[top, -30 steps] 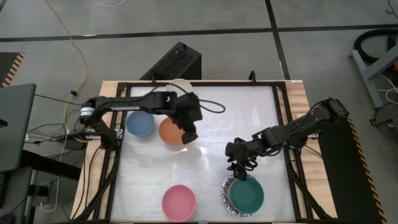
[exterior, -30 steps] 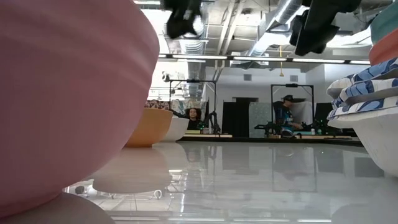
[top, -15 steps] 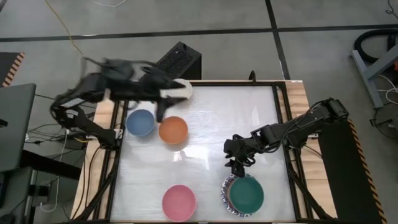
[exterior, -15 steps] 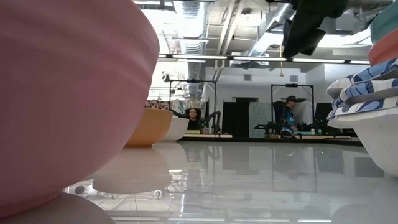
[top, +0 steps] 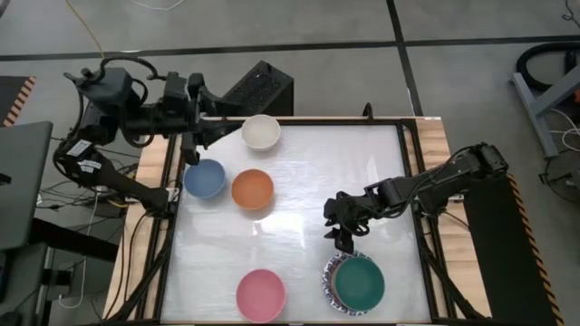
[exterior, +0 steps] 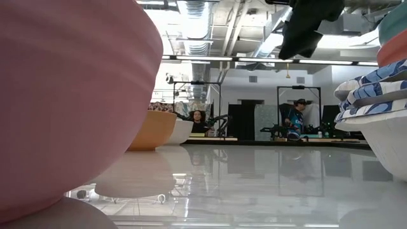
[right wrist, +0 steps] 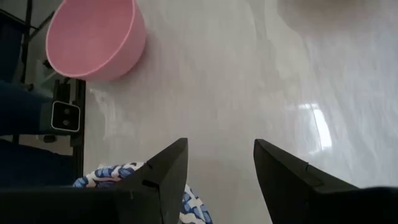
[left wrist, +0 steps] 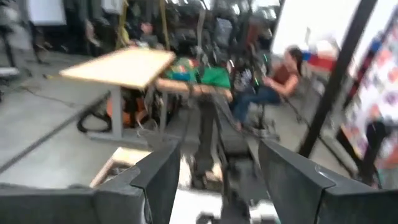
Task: Nest bowls inside each other
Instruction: Stack the pink bowl on top of the other green bowl
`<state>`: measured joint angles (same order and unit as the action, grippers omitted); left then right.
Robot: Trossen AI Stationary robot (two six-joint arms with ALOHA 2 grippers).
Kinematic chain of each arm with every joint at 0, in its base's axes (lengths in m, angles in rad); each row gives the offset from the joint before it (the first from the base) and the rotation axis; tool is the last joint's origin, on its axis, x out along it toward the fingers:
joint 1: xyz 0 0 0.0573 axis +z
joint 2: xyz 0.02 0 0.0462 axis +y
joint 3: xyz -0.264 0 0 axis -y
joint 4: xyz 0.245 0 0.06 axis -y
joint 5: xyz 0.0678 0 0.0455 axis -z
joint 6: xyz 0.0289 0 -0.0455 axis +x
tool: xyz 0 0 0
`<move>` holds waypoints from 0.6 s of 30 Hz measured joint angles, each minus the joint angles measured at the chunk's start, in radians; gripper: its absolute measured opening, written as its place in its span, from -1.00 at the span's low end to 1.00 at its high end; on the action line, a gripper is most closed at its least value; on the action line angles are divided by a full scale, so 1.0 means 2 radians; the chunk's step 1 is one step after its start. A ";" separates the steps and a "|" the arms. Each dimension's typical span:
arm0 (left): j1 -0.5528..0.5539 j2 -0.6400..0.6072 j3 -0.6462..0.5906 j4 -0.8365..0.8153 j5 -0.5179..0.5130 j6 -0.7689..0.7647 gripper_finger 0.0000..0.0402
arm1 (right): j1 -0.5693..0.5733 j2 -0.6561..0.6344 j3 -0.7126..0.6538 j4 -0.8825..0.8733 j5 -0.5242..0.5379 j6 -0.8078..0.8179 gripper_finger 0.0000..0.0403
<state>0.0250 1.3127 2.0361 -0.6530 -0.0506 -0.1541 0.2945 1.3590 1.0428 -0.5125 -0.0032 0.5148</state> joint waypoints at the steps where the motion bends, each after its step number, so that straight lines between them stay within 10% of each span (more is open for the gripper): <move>1: 0.000 0.002 0.000 -0.009 0.009 0.006 0.03 | -0.001 0.000 0.000 0.002 0.000 0.000 0.02; 11: 0.001 -0.007 -0.001 -0.063 0.023 0.047 0.03 | -0.012 0.000 0.000 0.053 -0.014 -0.002 0.02; 18: -0.036 -0.104 -0.101 -0.117 -0.087 0.024 0.03 | -0.030 0.000 0.000 0.085 -0.014 -0.018 0.02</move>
<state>-0.0460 1.1037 1.8331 -0.8869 -0.2239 -0.1055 0.2346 1.3594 1.0428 -0.3423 -0.0304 0.4790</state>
